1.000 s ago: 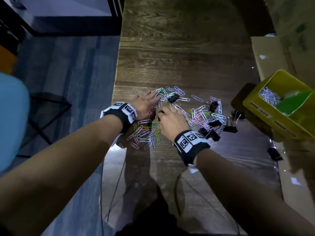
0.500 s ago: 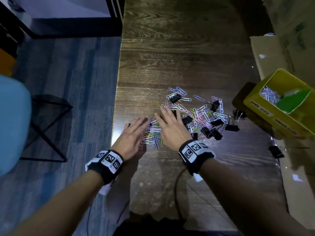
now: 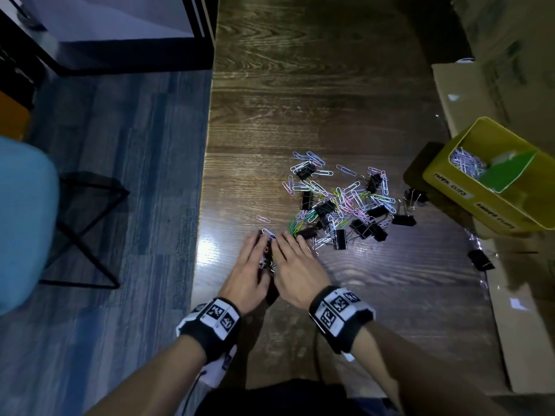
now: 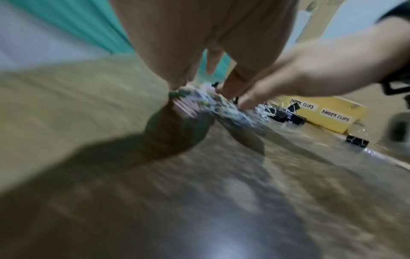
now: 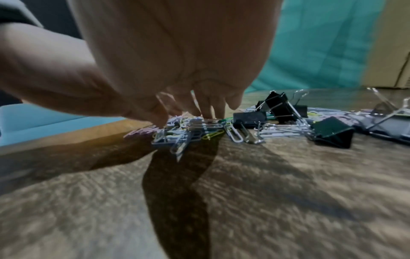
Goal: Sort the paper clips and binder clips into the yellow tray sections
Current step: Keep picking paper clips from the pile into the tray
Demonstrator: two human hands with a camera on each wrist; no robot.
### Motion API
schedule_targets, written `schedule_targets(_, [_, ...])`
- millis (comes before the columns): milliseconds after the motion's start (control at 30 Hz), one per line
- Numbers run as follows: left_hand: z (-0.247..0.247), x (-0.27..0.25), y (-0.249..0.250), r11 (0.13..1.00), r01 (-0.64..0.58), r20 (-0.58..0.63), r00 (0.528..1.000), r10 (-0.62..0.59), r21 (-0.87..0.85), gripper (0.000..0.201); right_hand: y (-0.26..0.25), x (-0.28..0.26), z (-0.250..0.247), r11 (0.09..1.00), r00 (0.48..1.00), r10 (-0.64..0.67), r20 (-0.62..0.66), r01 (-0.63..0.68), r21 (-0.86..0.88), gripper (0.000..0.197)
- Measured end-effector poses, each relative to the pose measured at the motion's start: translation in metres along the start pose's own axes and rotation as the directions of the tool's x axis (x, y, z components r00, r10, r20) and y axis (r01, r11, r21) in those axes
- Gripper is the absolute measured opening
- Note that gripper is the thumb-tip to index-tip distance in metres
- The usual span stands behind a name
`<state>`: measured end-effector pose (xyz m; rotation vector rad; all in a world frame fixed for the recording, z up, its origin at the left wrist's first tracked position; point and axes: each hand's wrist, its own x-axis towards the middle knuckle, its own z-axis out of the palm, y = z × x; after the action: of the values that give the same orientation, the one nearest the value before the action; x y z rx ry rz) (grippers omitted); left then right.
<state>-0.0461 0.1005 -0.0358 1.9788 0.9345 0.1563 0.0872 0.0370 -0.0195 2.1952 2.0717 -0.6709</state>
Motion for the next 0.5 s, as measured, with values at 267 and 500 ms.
schedule_targets(267, [-0.032,0.057,0.01,0.827,-0.079,0.161,0.987,-0.014,0.556,0.068,0.007,-0.003,-0.003,0.999,0.998,0.041,0.051,-0.04,-0.017,0.079])
schedule_targets(500, [-0.014,0.017,0.01,0.707,-0.238,0.258,0.963,0.081,0.666,0.061,0.009,-0.023,0.006,0.995,0.983,-0.037,-0.18,0.02,-0.094,0.045])
